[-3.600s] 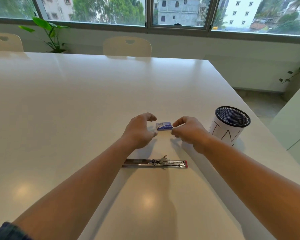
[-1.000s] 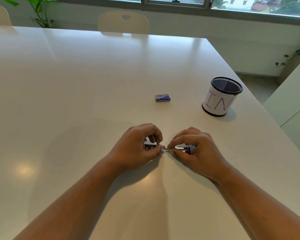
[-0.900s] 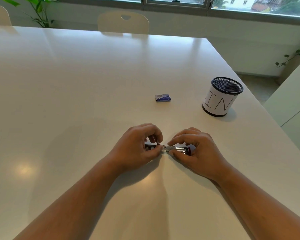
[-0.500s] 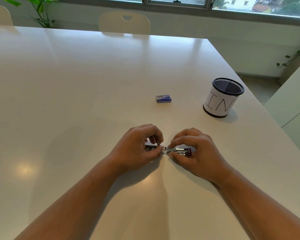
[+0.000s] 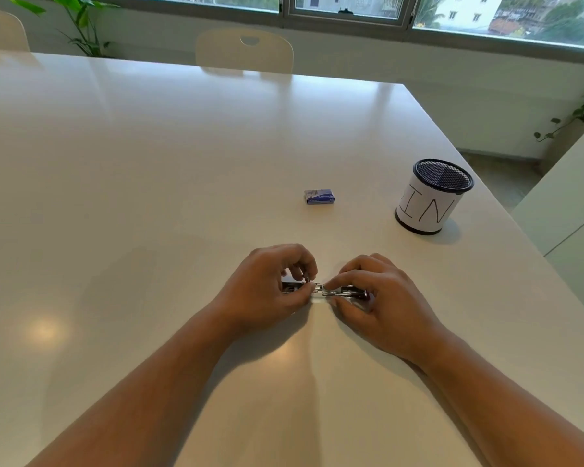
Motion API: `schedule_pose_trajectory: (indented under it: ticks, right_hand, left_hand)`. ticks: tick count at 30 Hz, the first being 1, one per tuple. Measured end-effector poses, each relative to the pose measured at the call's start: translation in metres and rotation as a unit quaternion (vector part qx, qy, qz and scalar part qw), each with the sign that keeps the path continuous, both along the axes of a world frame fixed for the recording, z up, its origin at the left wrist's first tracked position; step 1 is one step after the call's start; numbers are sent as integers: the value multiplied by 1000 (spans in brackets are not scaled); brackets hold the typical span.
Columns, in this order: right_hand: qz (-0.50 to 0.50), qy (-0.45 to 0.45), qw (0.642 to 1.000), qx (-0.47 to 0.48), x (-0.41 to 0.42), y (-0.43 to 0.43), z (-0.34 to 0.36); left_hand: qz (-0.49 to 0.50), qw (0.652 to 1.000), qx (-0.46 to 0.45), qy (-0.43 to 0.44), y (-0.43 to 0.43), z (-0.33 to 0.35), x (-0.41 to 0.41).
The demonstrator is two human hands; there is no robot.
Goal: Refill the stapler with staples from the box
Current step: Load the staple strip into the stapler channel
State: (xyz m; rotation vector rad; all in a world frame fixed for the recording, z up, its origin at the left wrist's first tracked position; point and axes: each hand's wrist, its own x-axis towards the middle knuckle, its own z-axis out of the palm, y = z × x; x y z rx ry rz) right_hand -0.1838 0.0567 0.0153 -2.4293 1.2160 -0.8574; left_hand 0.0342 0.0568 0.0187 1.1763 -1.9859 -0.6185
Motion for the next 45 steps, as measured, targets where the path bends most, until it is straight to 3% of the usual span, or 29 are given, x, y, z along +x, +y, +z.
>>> schedule_pose_trajectory:
  ticks: [3, 11, 18, 23, 34, 45]
  right_hand:
    - [13, 35, 999, 22, 0, 2, 11]
    - [128, 275, 953, 11, 12, -10, 55]
    - [153, 359, 920, -37, 29, -21, 68]
    - [155, 350, 924, -21, 26, -29, 68]
    - [147, 170, 965, 138, 7, -39, 49]
    - [137, 181, 957, 180, 10, -37, 52]
  left_hand:
    - [-6, 1000, 6, 16, 2, 2, 0]
    - [-5, 1000, 9, 6, 3, 6, 0]
    - [-2, 1000, 9, 24, 2, 5, 1]
    - [-1, 999, 20, 30, 1, 4, 2]
    - [-11, 997, 48, 60, -1, 3, 2]
    - [-9, 996, 56, 70, -1, 2, 3]
